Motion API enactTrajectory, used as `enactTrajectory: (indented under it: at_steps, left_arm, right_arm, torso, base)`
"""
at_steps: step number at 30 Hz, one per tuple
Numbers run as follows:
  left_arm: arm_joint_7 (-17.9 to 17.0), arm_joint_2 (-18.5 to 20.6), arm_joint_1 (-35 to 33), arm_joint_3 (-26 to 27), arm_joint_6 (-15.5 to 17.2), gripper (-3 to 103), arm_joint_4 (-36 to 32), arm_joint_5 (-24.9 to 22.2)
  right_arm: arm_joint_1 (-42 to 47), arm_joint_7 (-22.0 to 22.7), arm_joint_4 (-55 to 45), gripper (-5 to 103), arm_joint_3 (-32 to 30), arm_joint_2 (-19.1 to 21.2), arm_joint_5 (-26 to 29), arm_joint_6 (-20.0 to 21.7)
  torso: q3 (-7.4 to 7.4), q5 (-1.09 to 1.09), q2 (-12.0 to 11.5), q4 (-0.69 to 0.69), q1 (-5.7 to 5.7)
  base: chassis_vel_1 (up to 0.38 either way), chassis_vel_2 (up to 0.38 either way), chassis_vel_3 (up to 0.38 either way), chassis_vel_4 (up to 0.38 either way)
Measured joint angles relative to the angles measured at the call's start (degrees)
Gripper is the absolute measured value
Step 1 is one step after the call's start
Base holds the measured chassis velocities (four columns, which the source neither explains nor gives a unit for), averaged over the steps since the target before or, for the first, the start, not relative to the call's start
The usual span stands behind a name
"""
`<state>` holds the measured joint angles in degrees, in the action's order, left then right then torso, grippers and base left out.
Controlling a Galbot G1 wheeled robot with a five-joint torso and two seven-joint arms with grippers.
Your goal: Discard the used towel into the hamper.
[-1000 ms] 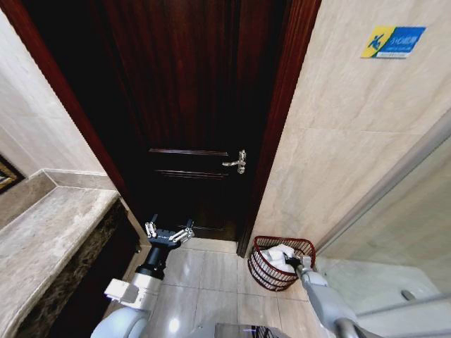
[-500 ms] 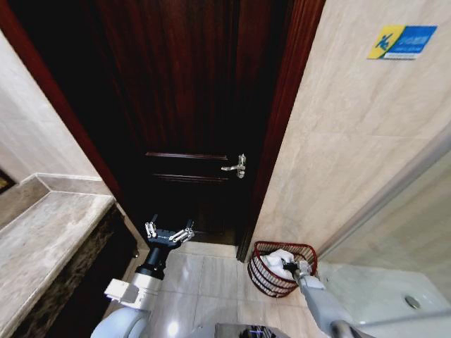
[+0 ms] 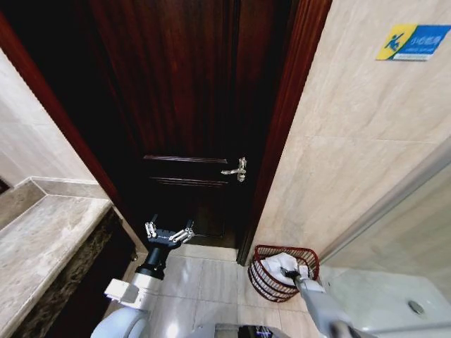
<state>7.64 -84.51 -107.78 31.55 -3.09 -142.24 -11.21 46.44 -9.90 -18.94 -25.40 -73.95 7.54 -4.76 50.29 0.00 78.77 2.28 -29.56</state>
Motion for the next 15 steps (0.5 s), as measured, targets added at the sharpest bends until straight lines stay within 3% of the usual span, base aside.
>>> enactTrajectory:
  at_steps: [1, 2, 3, 5, 10, 12, 14, 15]
  left_arm:
    - [0.0, 0.0, 0.0, 0.0, 0.0, 100, 0.0, 0.0]
    - [0.0, 0.0, 0.0, 0.0, 0.0, 100, 0.0, 0.0]
    - [0.0, 0.0, 0.0, 0.0, 0.0, 100, 0.0, 0.0]
    - [0.0, 0.0, 0.0, 0.0, 0.0, 100, 0.0, 0.0]
    - [0.0, 0.0, 0.0, 0.0, 0.0, 100, 0.0, 0.0]
    - [0.0, 0.0, 0.0, 0.0, 0.0, 100, 0.0, 0.0]
    - [0.0, 0.0, 0.0, 0.0, 0.0, 100, 0.0, 0.0]
    - [0.0, 0.0, 0.0, 0.0, 0.0, 100, 0.0, 0.0]
  right_arm:
    - [0.0, 1.7, 0.4, 79, 0.0, -0.1, -2.1, -1.0]
    - [-0.1, 5.6, 1.4, 85, -0.1, -0.1, -9.2, -3.0]
    - [-0.1, 5.6, 1.4, 85, -0.1, -0.1, -9.2, -3.0]
    - [-0.1, 10.2, 2.1, 95, -1.0, 0.6, -23.9, -5.7]
    - [-1.2, 12.4, 2.1, 100, -0.6, 0.2, -21.1, -5.8]
    - [-1.4, 11.4, 1.3, 100, -0.2, 0.0, -16.2, -6.0]
    - [-1.1, 9.7, -0.7, 100, 0.0, -1.1, -6.8, -5.5]
    - [-1.1, 9.7, -0.7, 100, 0.0, -1.1, -6.8, -5.5]
  torso:
    - [0.00, 0.01, 0.0, 0.00, -0.01]
    - [0.00, 0.04, 0.0, 0.02, -0.02]
    - [0.00, 0.04, 0.0, 0.02, -0.02]
    - [0.01, -0.05, 0.0, -0.01, -0.02]
    - [0.01, 0.05, 0.0, 0.01, -0.02]
    - [0.00, -0.07, 0.0, 0.00, -0.01]
    - [0.01, 0.05, 0.0, 0.01, -0.02]
    - [0.01, 0.05, 0.0, 0.01, -0.02]
  base:
    - [0.000, 0.000, 0.000, 0.000]
    - [0.000, 0.000, 0.000, 0.000]
    - [0.000, 0.000, 0.000, 0.000]
    - [0.000, 0.000, 0.000, 0.000]
    - [0.000, 0.000, 0.000, 0.000]
    - [0.000, 0.000, 0.000, 0.000]
    - [0.000, 0.000, 0.000, 0.000]
    - [0.000, 0.000, 0.000, 0.000]
